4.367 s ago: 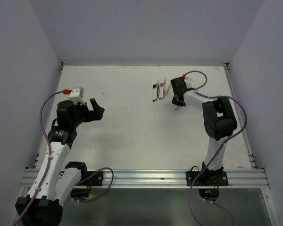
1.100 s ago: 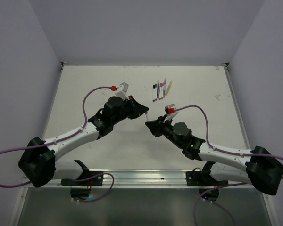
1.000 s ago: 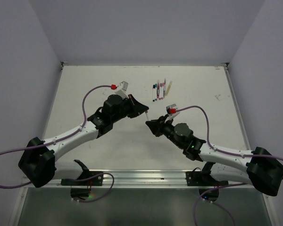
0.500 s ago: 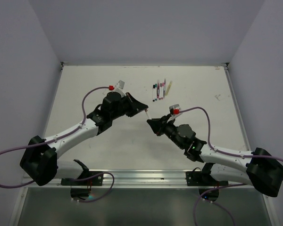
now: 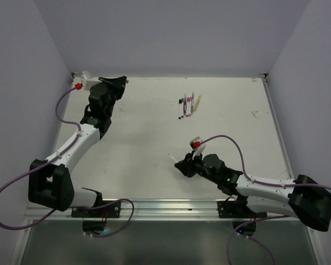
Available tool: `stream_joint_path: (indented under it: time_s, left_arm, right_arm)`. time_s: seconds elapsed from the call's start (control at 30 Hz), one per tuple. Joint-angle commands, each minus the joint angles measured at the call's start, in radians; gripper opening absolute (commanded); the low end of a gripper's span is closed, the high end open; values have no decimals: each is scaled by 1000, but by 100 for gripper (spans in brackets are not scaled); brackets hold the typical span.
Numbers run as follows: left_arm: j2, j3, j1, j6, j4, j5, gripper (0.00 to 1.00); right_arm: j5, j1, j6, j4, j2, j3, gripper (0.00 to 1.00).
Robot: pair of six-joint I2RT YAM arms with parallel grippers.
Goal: Open the pen caps
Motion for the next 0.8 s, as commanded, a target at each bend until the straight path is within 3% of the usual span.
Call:
stream_joint_path:
  time_s: [0.0, 0.2, 0.43, 0.57, 0.77]
  left_arm:
    - [-20, 43, 20, -6, 129, -147, 0]
    - [-30, 7, 29, 87, 125, -18, 0]
    - [-1, -29, 17, 352, -54, 310, 0]
    - [40, -37, -69, 539, -199, 313, 0]
    - [169, -114, -215, 555, -224, 321, 0]
  right_arm:
    - [-42, -1, -13, -44, -15, -1, 0]
    - [4, -1, -3, -78, -33, 27, 0]
    - [208, 1, 52, -202, -1, 111, 0]
    - [293, -1, 96, -225, 95, 166, 0]
    - [406, 1, 185, -227, 261, 261, 0]
